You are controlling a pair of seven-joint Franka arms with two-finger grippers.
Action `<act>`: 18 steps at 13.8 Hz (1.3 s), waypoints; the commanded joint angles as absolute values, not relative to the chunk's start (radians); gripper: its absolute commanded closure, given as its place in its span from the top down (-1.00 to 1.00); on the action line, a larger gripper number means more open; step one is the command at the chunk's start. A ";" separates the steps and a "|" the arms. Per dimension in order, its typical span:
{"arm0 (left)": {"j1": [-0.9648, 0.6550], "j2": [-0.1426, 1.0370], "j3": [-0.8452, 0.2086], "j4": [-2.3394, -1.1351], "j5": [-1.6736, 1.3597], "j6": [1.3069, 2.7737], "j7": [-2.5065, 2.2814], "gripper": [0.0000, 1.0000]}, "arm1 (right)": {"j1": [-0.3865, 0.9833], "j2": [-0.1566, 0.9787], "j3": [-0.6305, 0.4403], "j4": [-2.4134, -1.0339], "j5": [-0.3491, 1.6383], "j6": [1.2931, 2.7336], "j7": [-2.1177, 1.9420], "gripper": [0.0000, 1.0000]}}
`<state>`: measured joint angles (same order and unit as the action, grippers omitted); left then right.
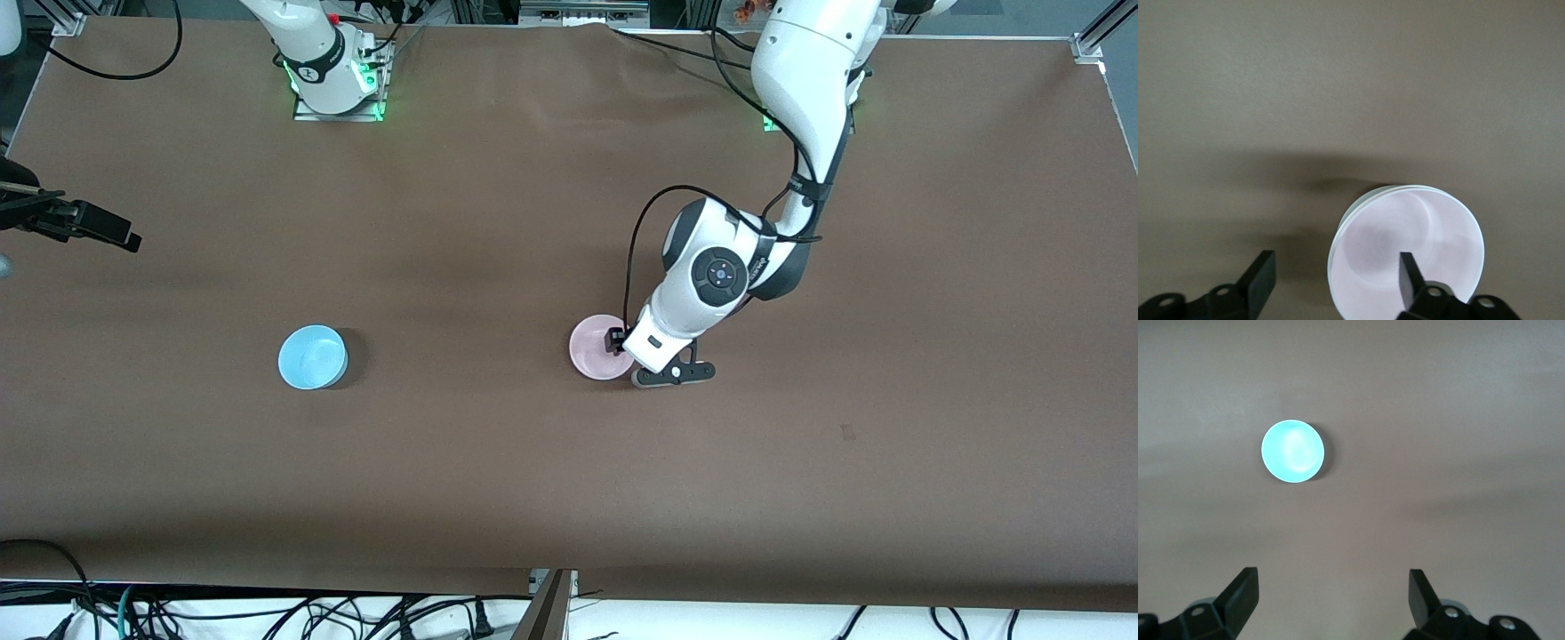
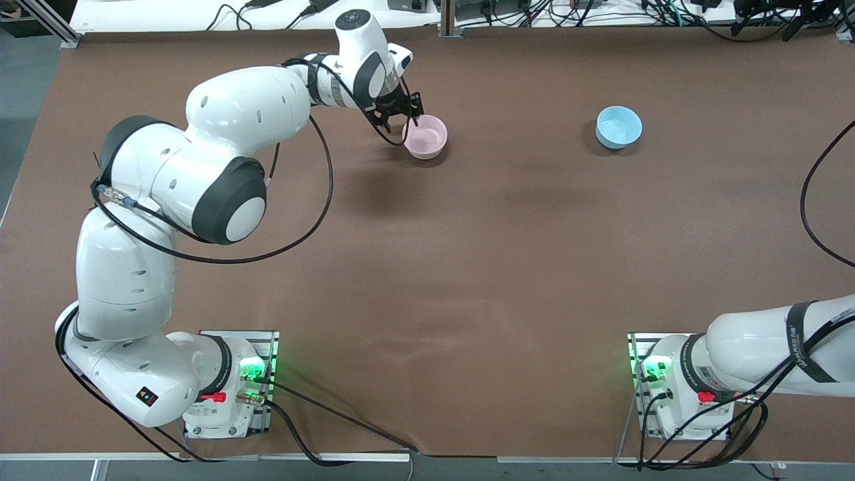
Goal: Stack pink and blue bowls on white bowl
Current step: 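Withdraw the left gripper while the right gripper reaches the blue bowl, then grasp the light blue bowl rim with the right gripper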
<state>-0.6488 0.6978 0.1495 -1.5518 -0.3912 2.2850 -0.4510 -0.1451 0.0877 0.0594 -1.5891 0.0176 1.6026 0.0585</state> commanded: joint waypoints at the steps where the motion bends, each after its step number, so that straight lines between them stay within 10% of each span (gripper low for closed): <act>1: -0.588 0.602 0.152 -1.562 -0.371 2.160 -0.460 1.00 | -0.143 0.124 0.072 -1.580 0.026 1.600 0.061 0.99; 18: -0.034 0.109 0.163 -1.559 -0.045 1.559 -0.203 1.00 | -0.064 0.494 0.086 -1.831 0.054 2.308 0.081 0.99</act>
<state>-0.0551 0.1453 0.1818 -1.5402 -0.0761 1.5867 -0.2665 -0.0645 0.5157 0.0863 -1.7478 0.0473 2.2394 0.0750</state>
